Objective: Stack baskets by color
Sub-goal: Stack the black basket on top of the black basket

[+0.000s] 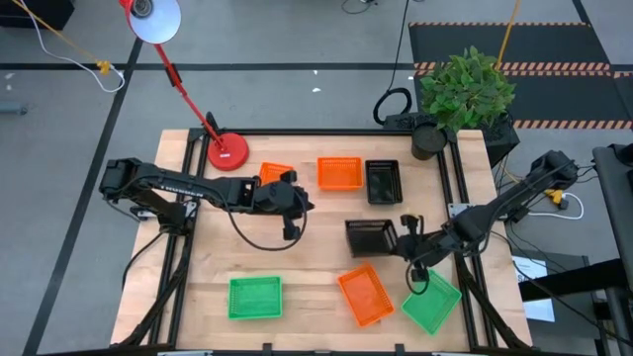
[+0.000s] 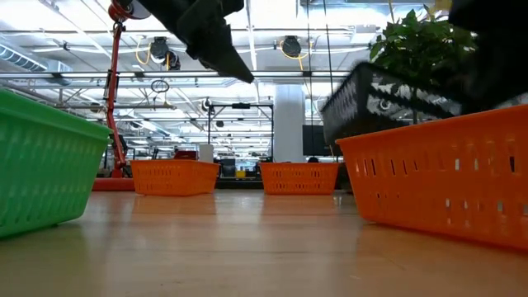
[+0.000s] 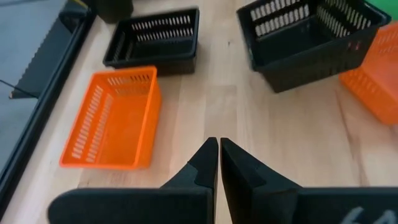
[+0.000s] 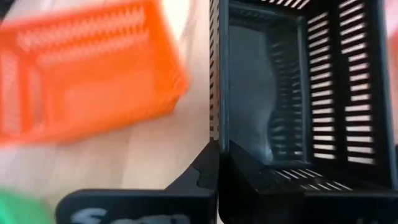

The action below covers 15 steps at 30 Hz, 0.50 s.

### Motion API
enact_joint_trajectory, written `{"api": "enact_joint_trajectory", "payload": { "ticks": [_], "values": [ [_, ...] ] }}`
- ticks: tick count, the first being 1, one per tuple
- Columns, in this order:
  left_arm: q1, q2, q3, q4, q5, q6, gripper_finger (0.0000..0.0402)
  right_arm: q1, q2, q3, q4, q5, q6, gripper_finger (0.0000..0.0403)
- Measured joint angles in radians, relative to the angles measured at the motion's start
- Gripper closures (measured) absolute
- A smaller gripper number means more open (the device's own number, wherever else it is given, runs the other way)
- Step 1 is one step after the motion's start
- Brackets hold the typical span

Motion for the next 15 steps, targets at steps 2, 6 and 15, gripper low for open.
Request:
{"api": "enact_joint_trajectory", "payload": {
  "ticks": [2,6,15],
  "values": [
    [0.0,0.0,0.0,0.035,0.0,0.002,0.038,-0.004,-0.013,0.022,0.002,0.056,-0.002,0.0396],
    [-0.006,0.0,0.0,0.091,-0.002,0.028,0.038,-0.016,-0.043,0.048,-0.01,0.184,0.002,0.0399],
    [-0.02,0.0,0.0,0.215,-0.002,0.075,0.038,-0.072,-0.105,0.053,-0.008,0.454,0.059,0.0398]
  ]
}}
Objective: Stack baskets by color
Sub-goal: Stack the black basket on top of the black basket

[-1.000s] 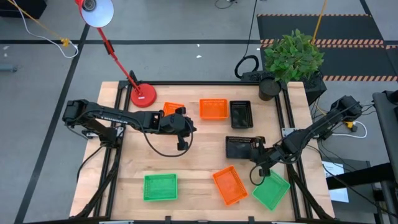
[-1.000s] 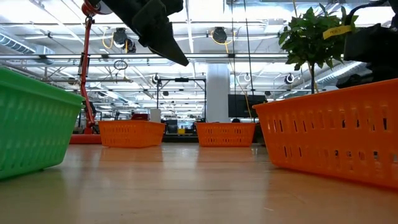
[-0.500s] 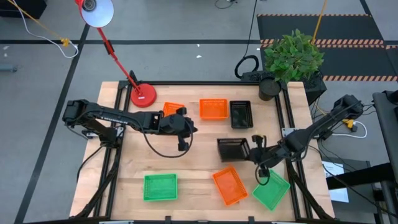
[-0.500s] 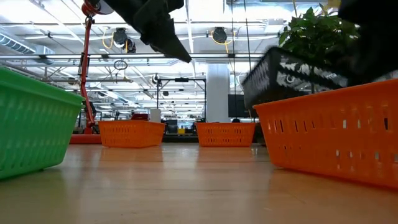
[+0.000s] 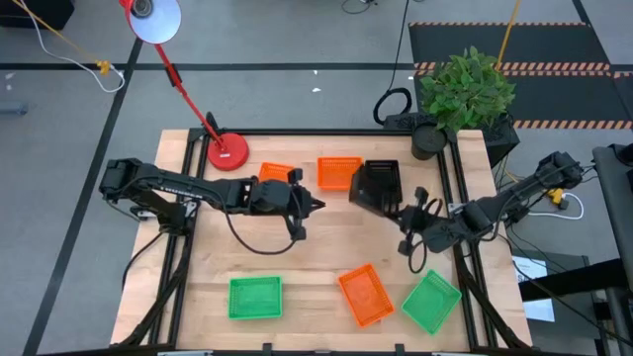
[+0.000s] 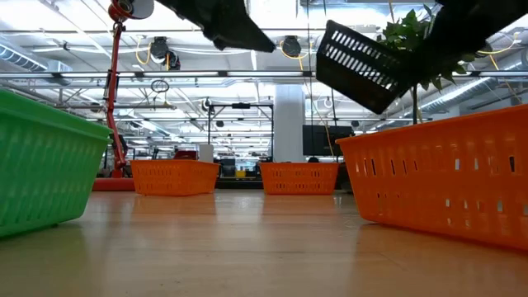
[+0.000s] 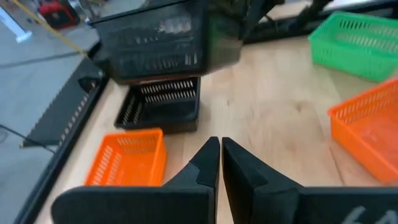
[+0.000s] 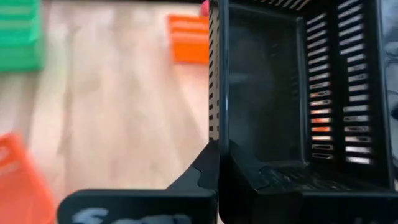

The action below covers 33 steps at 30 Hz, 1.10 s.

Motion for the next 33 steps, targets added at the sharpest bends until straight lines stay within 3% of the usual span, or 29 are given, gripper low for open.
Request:
{"api": "enact_joint_trajectory", "payload": {
  "ticks": [16,22,33],
  "values": [
    [-0.018,0.0,0.0,0.143,-0.079,0.011,0.038,-0.045,-0.021,0.0,0.212,-0.006,0.158,0.0398],
    [-0.026,0.0,0.0,0.163,-0.088,0.025,0.038,-0.065,-0.017,0.0,0.25,-0.13,0.185,0.0398],
    [-0.027,0.0,0.0,0.165,-0.093,0.015,0.038,-0.081,-0.01,0.0,0.269,0.132,0.257,0.0399]
  ]
}}
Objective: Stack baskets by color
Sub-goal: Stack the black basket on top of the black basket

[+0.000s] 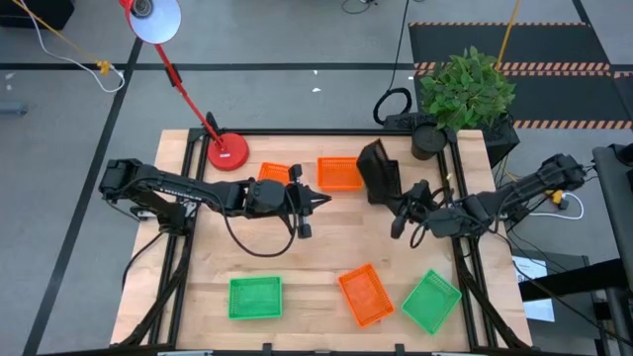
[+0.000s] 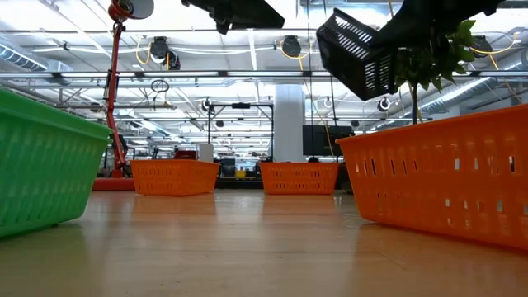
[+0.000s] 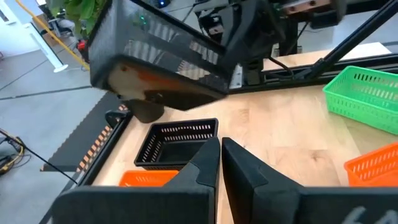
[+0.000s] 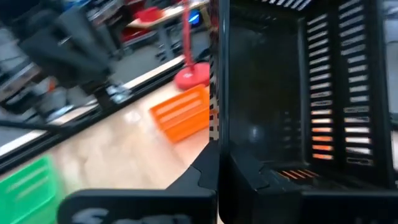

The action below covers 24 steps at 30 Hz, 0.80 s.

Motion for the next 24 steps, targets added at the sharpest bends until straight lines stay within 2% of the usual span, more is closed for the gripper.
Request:
{"api": "enact_joint_trajectory", "payload": {
  "ticks": [3,8,14,18,24],
  "values": [
    [0.0,0.0,0.0,0.0,-0.032,0.008,0.038,0.003,0.015,0.0,0.013,0.087,-0.023,0.0399],
    [-0.007,0.0,0.0,0.006,-0.07,0.011,0.038,0.004,0.062,0.0,0.052,0.163,-0.086,0.0399],
    [-0.022,0.003,0.0,0.109,-0.174,0.017,0.0367,0.004,0.156,0.0,0.111,0.296,-0.153,0.0399],
    [-0.026,0.009,0.0,0.19,-0.206,0.041,0.0325,0.004,0.235,0.0,0.232,0.391,-0.273,0.0399],
    [-0.027,0.009,0.0,0.291,-0.245,0.064,0.023,0.005,0.345,0.0,0.443,0.501,-0.542,0.0399]
  ]
}}
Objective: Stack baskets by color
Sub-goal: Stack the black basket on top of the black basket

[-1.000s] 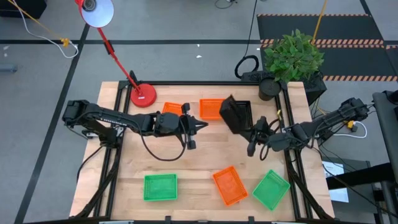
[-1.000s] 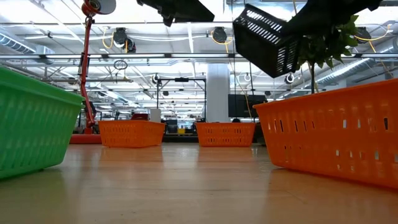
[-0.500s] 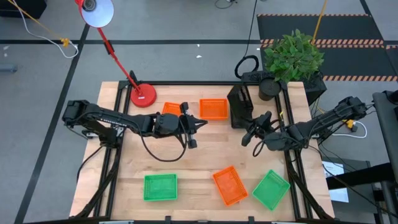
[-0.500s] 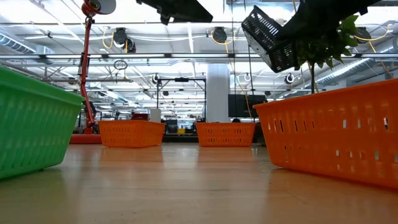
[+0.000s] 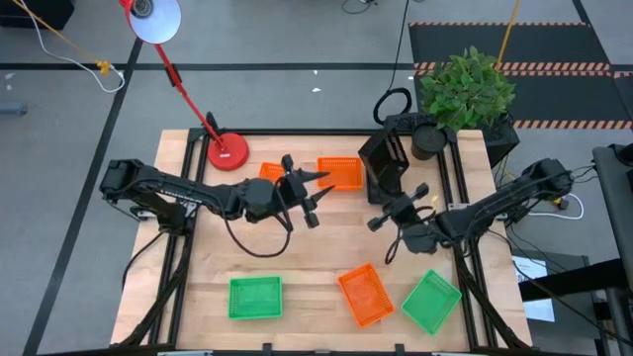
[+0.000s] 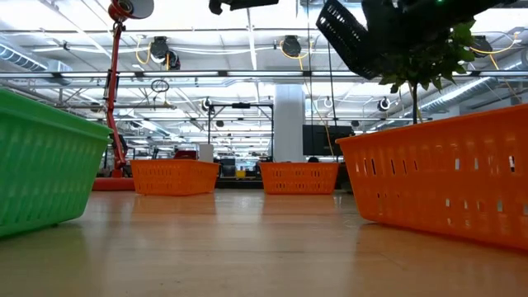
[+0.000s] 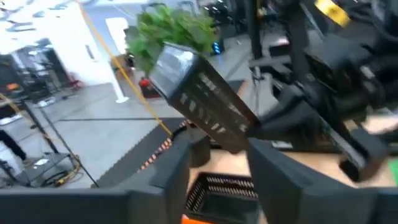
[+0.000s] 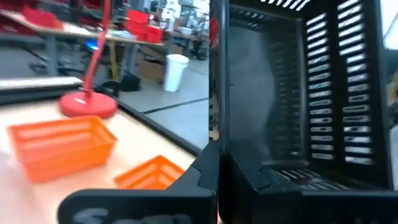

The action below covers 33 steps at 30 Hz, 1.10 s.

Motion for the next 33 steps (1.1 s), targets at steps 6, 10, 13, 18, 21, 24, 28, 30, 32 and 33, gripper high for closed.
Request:
{"api": "enact_joint_trajectory", "payload": {
  "ticks": [6,10,13,18,21,24,28,30,32,33],
  "values": [
    [0.003,0.047,0.03,0.128,-0.02,0.09,0.0155,0.0,0.088,0.0,0.136,0.103,-0.234,0.0399],
    [0.003,0.129,0.161,0.08,-0.069,0.207,0.0139,-0.005,0.122,0.0,0.198,0.139,-0.357,0.0399],
    [0.003,0.194,0.28,0.01,-0.104,0.264,0.0142,-0.005,0.137,0.0,0.214,0.177,-0.417,0.0399],
    [0.02,0.273,0.423,-0.081,-0.107,0.296,0.0159,-0.005,0.146,0.0,0.215,0.178,-0.478,0.0399],
    [0.05,0.306,0.48,-0.124,-0.108,0.276,0.0173,-0.005,0.145,0.0,0.215,0.178,-0.482,0.0399],
    [0.08,0.316,0.494,-0.169,-0.111,0.238,0.0186,-0.005,0.145,0.0,0.211,0.178,-0.493,0.0399],
    [0.109,0.314,0.496,-0.223,-0.106,0.17,0.0206,-0.005,0.145,0.0,0.207,0.178,-0.542,0.0399],
    [0.12,0.314,0.496,-0.255,-0.102,0.147,0.0218,-0.005,0.145,0.0,0.207,0.178,-0.55,0.0399],
    [0.13,0.314,0.496,-0.282,-0.098,0.126,0.0234,-0.006,0.145,0.0,0.206,0.177,-0.558,0.0399],
    [0.134,0.314,0.496,-0.291,-0.094,0.118,0.0244,-0.006,0.145,0.0,0.206,0.177,-0.56,0.0399]
  ]
}}
